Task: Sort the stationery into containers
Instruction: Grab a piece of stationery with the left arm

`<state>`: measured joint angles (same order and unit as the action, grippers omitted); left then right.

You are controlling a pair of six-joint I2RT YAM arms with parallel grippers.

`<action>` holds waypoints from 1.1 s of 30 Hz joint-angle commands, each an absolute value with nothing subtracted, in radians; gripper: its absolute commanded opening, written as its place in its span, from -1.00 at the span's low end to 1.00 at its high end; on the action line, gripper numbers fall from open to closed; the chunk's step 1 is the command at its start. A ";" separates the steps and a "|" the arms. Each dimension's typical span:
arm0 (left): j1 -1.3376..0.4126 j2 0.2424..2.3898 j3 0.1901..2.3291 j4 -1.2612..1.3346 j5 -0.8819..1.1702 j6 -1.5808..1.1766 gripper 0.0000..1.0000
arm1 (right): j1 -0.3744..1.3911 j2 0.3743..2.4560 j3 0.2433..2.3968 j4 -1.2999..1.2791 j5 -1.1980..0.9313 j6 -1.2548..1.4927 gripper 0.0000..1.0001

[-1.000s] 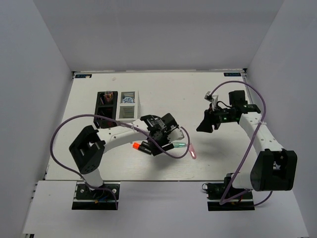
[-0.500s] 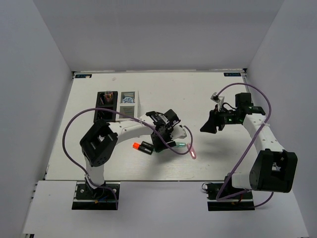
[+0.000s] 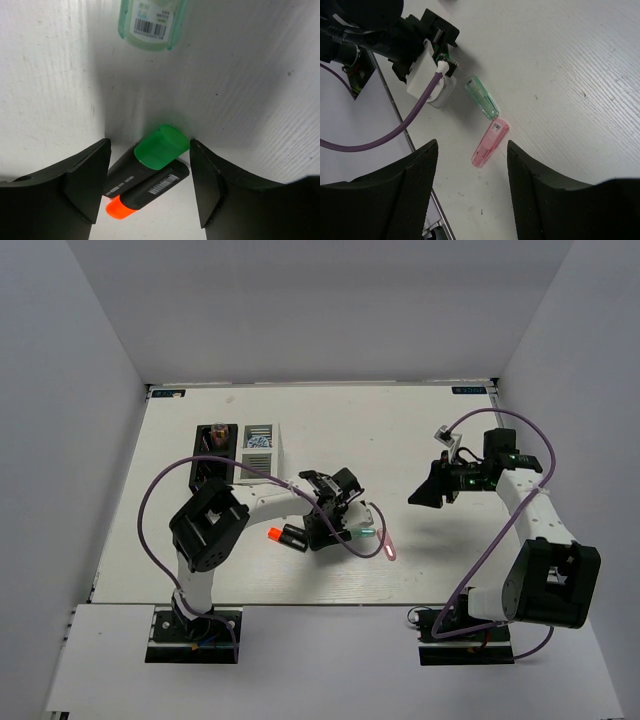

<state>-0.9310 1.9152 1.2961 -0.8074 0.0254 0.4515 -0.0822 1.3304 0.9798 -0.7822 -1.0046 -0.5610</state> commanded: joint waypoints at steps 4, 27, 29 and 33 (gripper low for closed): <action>-0.925 1.934 1.252 -0.775 -0.034 0.492 0.46 | -0.112 1.330 1.012 -0.819 -1.080 -0.583 0.21; -0.884 1.795 1.401 -0.740 -0.052 0.347 -1.00 | -0.137 1.299 1.002 -0.854 -1.108 -0.623 0.20; -0.881 1.682 1.376 -0.678 -0.063 0.296 -1.00 | -0.138 1.301 0.997 -0.857 -1.109 -0.623 0.16; -0.826 1.404 1.254 -0.514 -0.086 0.122 -1.00 | -0.138 1.290 0.986 -0.827 -1.103 -0.595 0.81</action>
<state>-0.8631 1.6424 1.2938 -0.6594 -0.0647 0.2710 -0.1314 1.3270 0.9798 -0.8406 -1.0763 -0.5987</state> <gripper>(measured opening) 0.381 0.889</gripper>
